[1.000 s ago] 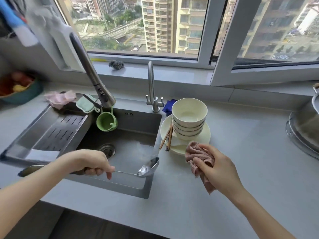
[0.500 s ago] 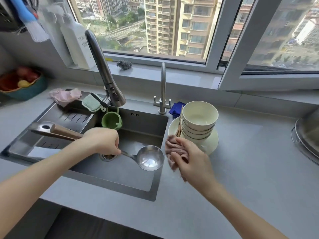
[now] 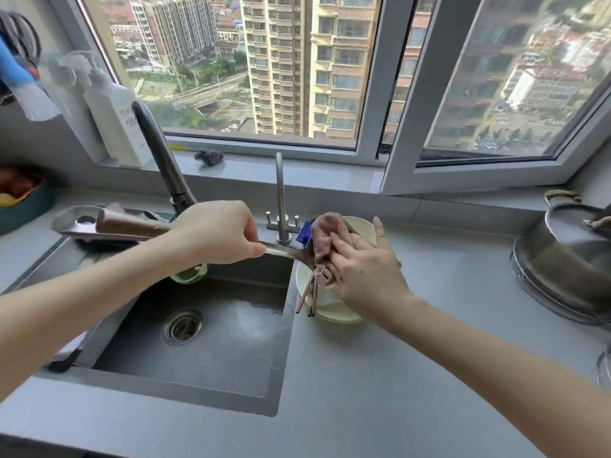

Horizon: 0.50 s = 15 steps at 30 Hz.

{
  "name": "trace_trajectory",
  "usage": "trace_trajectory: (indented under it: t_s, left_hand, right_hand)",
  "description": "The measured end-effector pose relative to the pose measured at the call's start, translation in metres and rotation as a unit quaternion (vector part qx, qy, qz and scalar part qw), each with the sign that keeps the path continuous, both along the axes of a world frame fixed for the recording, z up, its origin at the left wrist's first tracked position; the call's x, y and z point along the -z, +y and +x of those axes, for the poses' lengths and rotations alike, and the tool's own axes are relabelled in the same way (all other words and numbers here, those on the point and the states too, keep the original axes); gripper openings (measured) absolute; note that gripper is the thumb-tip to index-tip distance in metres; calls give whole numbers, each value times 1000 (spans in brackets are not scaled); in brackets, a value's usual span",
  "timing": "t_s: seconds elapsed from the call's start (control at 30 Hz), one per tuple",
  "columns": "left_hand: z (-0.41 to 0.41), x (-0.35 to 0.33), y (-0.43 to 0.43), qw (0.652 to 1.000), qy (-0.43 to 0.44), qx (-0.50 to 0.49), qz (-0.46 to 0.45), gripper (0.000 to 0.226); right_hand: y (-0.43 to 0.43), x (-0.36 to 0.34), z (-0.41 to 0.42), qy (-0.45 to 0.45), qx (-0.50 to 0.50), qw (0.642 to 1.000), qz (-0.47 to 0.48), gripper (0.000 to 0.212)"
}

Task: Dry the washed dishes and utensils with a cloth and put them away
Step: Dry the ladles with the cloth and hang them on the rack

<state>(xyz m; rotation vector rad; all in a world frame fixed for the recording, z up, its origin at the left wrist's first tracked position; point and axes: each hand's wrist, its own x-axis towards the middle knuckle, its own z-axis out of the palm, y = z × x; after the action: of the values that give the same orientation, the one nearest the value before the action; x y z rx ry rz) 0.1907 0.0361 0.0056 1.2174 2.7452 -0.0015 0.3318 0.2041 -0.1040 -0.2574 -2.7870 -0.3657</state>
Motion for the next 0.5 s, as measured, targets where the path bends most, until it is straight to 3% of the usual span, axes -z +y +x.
trace_trajectory:
  t_s: [0.13, 0.2, 0.27, 0.3, 0.4, 0.47, 0.5]
  left_hand:
    - [16, 4, 38, 999, 32, 19, 35, 22]
    - [22, 8, 53, 997, 62, 43, 28, 22]
    - [25, 14, 65, 995, 61, 70, 21, 22]
    - [25, 16, 70, 995, 55, 79, 28, 22]
    - [22, 17, 88, 996, -21, 73, 55, 23]
    - [23, 19, 101, 972, -214, 41, 93, 25]
    - [28, 20, 108, 935, -336, 20, 113, 26]
  right_hand:
    - [15, -16, 31, -24, 24, 999, 7, 34]
    - [15, -14, 52, -27, 1, 1000, -15, 23]
    - [22, -21, 74, 16, 48, 995, -85, 28]
    - [28, -27, 87, 82, 102, 981, -140, 36]
    - [53, -56, 125, 304, 207, 880, -302, 43]
    - [66, -67, 142, 441, 196, 799, -358, 34]
    - [67, -68, 144, 471, 174, 772, -390, 31]
